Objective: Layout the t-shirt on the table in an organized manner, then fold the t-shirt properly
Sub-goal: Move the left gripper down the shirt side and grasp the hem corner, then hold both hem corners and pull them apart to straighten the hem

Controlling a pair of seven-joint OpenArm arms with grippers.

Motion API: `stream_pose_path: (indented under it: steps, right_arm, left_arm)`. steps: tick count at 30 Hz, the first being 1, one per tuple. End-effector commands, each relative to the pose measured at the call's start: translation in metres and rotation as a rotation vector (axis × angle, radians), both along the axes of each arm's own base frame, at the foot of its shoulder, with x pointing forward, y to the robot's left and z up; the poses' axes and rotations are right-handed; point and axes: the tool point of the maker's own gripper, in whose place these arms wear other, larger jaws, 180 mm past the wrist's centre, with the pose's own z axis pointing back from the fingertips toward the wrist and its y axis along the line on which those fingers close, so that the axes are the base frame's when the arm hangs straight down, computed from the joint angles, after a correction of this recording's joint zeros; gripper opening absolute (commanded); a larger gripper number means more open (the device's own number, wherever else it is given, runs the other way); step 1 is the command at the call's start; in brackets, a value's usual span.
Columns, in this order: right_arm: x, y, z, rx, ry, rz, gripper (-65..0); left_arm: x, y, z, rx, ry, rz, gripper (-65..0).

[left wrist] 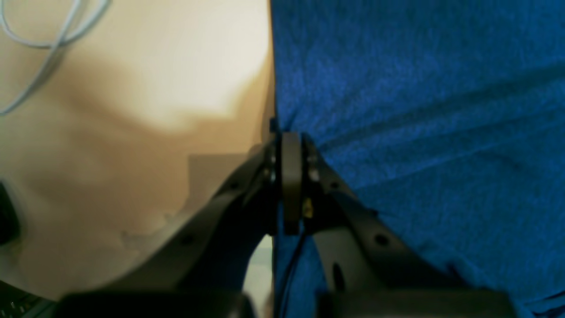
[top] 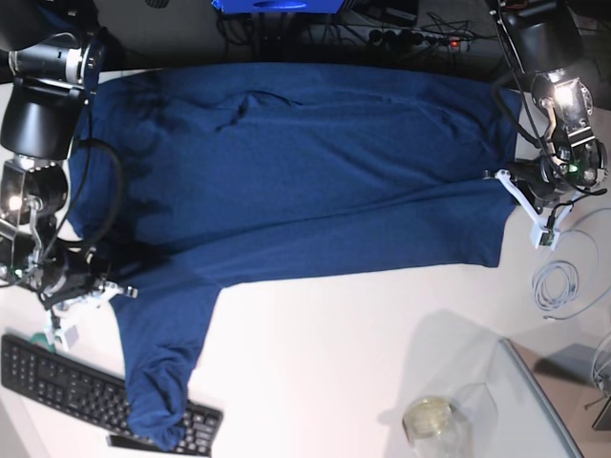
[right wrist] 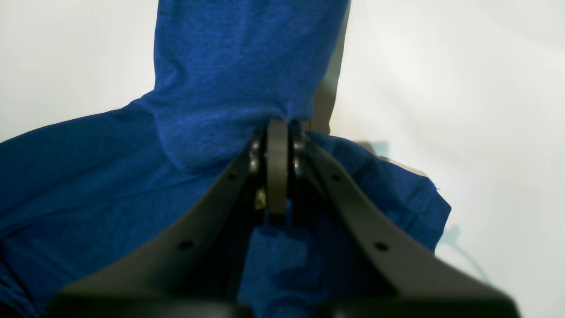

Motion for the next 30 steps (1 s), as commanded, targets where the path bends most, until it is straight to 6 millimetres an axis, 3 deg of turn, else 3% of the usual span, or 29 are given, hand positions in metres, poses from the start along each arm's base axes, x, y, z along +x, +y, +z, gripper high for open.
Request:
stream_pose_path:
  steps: [1,4,7,9,13,18,22,30]
  right_arm:
    - [0.015,-0.005,0.018,-0.008,-0.063,-0.001,-65.0]
    - [0.015,-0.005,0.018,-0.008,-0.063,-0.001,-65.0]
    - [0.015,-0.005,0.018,-0.008,-0.063,-0.001,-65.0]
    - [0.015,-0.005,0.018,-0.008,-0.063,-0.001,-65.0]
    - [0.016,-0.005,0.019,-0.008,-0.064,-0.001,-65.0]
    - [0.016,-0.005,0.019,-0.008,-0.064,-0.001,-65.0]
    - [0.016,-0.005,0.019,-0.008,-0.064,-0.001,-65.0]
    - [0.016,-0.005,0.019,-0.008,-0.064,0.000,-65.0]
  left_arm:
    - [0.008,0.010,0.013,0.028,-0.036,0.007,-59.4]
    - [0.007,0.010,0.018,0.038,-0.046,0.000,-36.4]
    - [0.013,0.010,0.030,0.057,-0.081,-0.011,-22.7]
    - [0.020,0.011,0.036,0.060,-0.099,-0.011,-21.6]
    - [0.053,0.017,0.046,0.033,-0.140,0.017,-21.6]
    - [0.092,0.027,0.035,-0.059,-0.141,0.072,-21.6]
    - [0.116,0.021,0.019,-0.155,-0.173,0.100,-21.6]
    - [0.125,0.004,-0.004,-0.201,-0.159,0.068,-21.6]
